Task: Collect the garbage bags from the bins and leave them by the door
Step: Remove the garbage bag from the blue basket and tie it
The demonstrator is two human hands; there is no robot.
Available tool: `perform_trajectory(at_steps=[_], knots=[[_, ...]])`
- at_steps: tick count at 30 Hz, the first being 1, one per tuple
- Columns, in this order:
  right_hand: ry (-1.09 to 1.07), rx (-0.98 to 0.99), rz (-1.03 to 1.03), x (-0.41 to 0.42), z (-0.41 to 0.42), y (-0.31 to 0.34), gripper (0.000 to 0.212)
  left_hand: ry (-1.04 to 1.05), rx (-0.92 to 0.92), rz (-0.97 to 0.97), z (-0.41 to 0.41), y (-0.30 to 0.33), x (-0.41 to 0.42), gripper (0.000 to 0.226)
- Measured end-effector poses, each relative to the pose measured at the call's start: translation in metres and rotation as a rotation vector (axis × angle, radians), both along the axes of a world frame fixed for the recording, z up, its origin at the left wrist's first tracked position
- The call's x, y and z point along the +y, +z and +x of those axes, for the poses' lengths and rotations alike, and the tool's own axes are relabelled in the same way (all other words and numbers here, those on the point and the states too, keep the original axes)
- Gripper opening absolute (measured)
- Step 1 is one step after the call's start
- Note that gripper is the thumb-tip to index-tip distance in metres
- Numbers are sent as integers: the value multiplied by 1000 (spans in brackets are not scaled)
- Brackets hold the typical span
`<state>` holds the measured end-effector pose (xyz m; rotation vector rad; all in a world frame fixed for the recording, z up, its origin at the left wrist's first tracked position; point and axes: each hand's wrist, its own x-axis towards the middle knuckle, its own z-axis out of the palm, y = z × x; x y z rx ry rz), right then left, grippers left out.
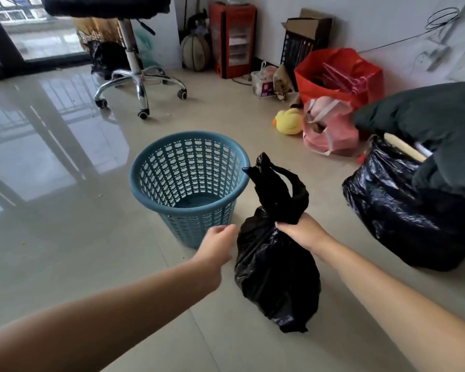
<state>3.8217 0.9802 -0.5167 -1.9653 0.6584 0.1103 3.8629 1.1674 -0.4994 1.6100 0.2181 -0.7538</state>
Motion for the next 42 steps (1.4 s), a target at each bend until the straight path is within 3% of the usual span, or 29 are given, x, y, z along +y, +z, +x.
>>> perform_trajectory(at_steps=[3, 6, 10, 13, 16, 18, 22, 24, 26, 28, 30, 32, 34, 36, 39, 40, 42], knots=[[152, -30, 103, 0, -2, 16, 34, -234, -189, -200, -6, 33, -26, 56], [287, 19, 179, -7, -8, 36, 30, -99, -301, -207, 18, 50, -42, 38], [75, -241, 231, -21, -11, 57, 12, -8, -321, -201, 40, 57, -48, 13], [-89, -379, 425, -39, -12, 69, 16, -54, -400, -180, 46, 64, -46, 17], [-88, -490, 672, -52, -16, 83, 16, -50, -407, -151, 54, 67, -37, 21], [16, -458, 623, -49, -16, 92, 13, -52, -422, -120, 56, 69, -31, 18], [263, -287, 117, -27, -8, 102, 10, -130, -454, -140, 48, 77, -34, 15], [298, -280, 62, -26, -6, 109, 15, -120, -448, -190, 49, 87, -37, 16], [265, -380, 232, -33, -8, 119, 17, -75, -415, -313, 55, 98, -36, 15], [205, -539, 585, -42, -14, 128, 4, -87, -398, -397, 59, 107, -32, 13], [193, -654, 834, -47, -20, 133, 22, -195, -475, -291, 61, 111, -30, 18], [214, -713, 909, -49, -20, 130, 17, -307, -649, -83, 59, 116, -31, 19], [194, -700, 932, -51, -16, 124, 47, -318, -862, 45, 54, 123, -33, 15], [193, -631, 829, -53, -13, 119, 72, -286, -1024, 41, 45, 132, -33, 18], [308, -455, 516, -46, -11, 117, 84, -286, -1150, -83, 32, 142, -32, 29], [364, -386, 332, -36, -12, 120, 80, -318, -1177, -107, 27, 142, -34, 29], [494, -326, 10, -16, -12, 124, 47, -443, -1259, -71, 17, 137, -40, 25]])
